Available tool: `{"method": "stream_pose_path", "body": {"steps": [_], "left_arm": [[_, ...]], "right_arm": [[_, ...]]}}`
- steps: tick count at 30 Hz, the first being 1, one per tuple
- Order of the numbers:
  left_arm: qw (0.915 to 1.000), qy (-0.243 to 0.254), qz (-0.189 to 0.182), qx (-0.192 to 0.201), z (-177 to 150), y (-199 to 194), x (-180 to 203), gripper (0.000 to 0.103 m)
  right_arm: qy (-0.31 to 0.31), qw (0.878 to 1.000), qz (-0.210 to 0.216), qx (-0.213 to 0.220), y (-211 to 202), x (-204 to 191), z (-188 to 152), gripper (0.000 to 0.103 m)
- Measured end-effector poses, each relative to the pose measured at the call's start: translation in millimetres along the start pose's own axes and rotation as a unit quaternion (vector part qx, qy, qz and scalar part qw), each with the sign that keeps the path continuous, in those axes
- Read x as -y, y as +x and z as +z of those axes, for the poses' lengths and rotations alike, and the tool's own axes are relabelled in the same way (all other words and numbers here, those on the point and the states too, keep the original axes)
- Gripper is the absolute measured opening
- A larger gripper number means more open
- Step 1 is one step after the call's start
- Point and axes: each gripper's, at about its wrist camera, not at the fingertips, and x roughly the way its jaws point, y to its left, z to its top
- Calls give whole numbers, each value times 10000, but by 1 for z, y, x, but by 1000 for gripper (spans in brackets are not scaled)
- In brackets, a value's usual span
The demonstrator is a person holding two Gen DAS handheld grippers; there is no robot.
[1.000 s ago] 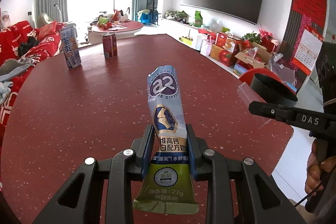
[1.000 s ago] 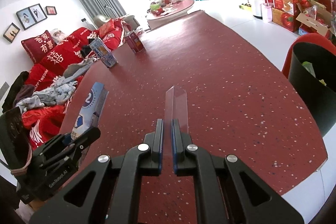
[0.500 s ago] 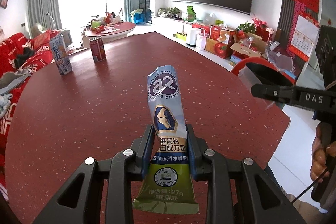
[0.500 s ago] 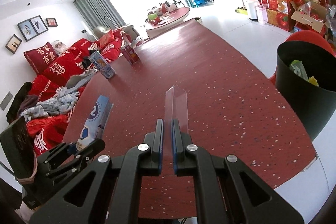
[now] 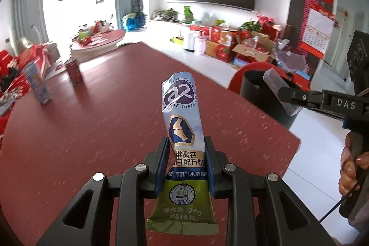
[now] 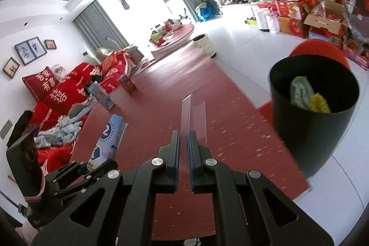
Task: Collect trash
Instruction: 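Carry the milk tube and clear strip over the black bin with both grippers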
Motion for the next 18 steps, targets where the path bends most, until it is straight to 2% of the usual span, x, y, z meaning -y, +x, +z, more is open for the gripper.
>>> {"method": "stream_pose_path", "body": {"steps": [10,18], "left_arm": [[9960,637,-610,173,63,35,75,103],[9883,1121,-1032,27,115,90,140,103]], "right_arm": [[228,9984,-424,299,-27,57,27,8],[468,9946,-798,460,-40,109,48,8]]}}
